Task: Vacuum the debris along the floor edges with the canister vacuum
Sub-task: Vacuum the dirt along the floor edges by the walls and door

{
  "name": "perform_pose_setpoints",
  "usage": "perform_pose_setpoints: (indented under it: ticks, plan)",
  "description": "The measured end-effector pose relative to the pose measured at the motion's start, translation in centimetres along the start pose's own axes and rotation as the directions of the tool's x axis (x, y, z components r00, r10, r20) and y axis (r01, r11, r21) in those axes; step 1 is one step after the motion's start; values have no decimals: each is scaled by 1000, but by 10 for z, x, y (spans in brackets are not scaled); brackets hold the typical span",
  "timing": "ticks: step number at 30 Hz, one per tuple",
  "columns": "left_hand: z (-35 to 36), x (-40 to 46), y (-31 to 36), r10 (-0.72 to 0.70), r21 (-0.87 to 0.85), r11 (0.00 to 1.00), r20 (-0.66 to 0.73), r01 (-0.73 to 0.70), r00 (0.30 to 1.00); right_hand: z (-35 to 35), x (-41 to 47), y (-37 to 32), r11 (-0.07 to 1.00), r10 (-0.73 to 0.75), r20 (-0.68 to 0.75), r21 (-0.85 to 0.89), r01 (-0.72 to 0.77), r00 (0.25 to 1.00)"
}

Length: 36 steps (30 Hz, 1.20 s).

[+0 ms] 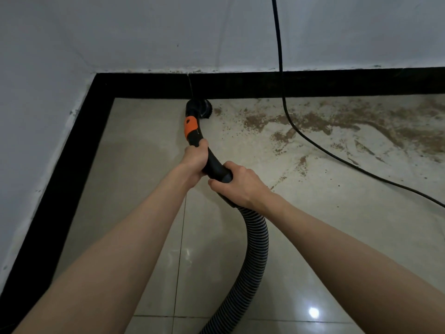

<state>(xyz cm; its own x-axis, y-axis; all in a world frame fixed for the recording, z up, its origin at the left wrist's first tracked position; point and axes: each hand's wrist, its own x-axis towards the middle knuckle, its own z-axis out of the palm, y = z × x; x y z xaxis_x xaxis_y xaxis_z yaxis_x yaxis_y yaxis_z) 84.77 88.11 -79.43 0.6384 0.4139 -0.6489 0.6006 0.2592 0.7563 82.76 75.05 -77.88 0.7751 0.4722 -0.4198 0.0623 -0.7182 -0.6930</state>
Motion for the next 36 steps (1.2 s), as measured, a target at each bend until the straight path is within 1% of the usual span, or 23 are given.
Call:
perform_pose_setpoints:
  ticks: [12,15,18,20,23,27,36]
  plan:
    - [53,2,-20,52,149,987,80,-63,995,-11,-15,49,995,64,-116,82,-55,991]
    - [58,4,-19,90,131,987,8,-91,996,-16,-8,49,999,47,-114,26,-45,992]
    - [54,9,-22,116,110,988,-95,-105,989,-17,1,43,998,19,-76,-60,-23,997]
    - [51,12,-24,112,91,991,-129,-101,985,-15,4,43,997,7,-54,-79,-11,999]
    - [55,16,-23,90,66,994,-91,-84,992,-16,6,49,998,22,-52,-53,-25,998]
    - [73,12,-25,88,78,993,-39,-85,995,-27,2,65,997,44,-63,-53,-47,997]
    - [133,-8,-28,124,162,978,52,-131,991,-53,-20,110,996,84,-152,36,-79,985]
